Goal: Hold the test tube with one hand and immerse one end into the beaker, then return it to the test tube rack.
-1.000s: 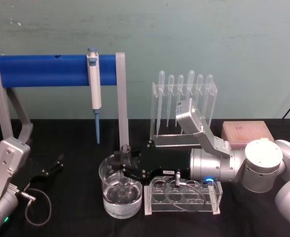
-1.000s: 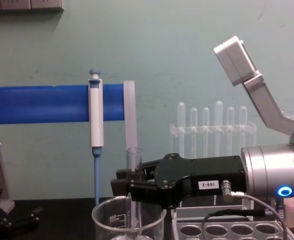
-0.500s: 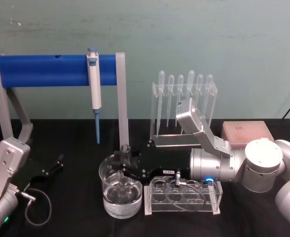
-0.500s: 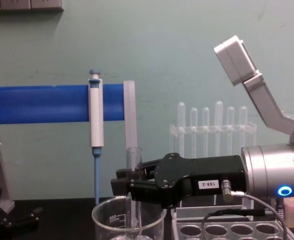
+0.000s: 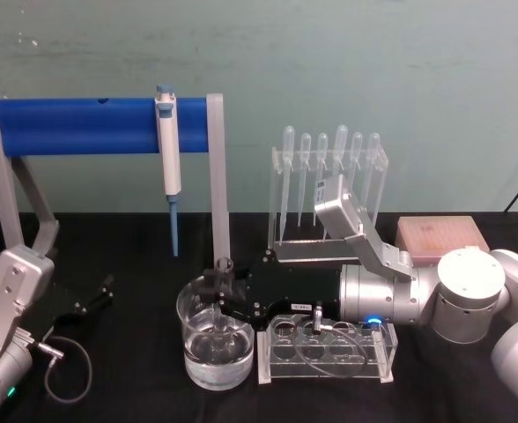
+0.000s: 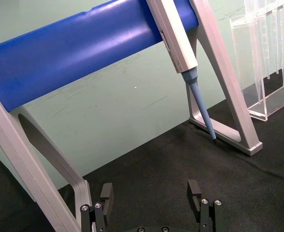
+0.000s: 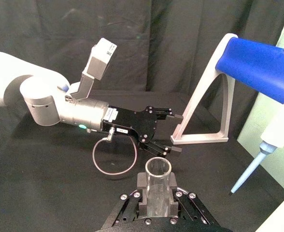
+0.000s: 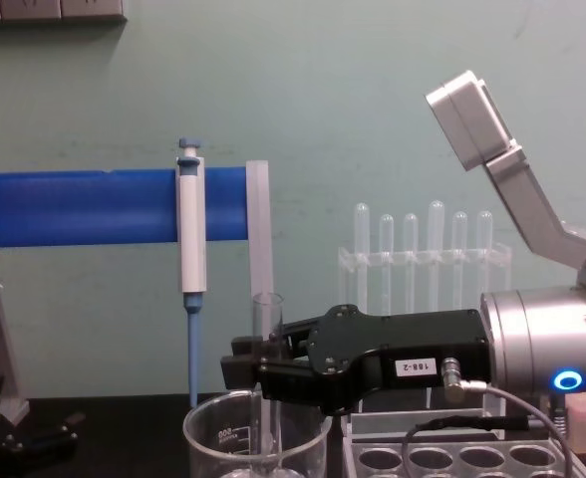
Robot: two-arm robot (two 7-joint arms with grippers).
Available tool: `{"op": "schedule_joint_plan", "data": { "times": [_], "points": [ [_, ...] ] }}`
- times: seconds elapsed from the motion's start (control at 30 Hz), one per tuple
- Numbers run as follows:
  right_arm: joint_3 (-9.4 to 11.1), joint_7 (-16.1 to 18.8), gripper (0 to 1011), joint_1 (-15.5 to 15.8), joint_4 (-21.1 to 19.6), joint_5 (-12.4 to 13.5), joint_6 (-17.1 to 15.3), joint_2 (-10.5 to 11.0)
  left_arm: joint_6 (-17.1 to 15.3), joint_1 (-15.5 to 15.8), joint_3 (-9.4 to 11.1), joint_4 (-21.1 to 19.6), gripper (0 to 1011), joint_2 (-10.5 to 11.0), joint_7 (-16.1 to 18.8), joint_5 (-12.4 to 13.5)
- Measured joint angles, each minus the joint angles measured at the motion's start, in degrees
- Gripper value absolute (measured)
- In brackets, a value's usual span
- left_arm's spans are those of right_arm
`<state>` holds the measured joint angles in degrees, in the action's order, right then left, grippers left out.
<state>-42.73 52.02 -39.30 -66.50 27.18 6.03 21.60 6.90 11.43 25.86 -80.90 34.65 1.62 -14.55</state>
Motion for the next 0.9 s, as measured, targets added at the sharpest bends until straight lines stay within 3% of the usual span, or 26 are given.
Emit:
{"op": "schedule_joint_plan", "data": {
  "times": [0.9],
  "points": [
    [0.0, 0.0, 225, 0.0, 0.0, 0.0, 0.0, 0.0, 0.0, 0.0, 0.0, 0.0, 1000, 0.0, 0.0, 0.0]
  ]
}}
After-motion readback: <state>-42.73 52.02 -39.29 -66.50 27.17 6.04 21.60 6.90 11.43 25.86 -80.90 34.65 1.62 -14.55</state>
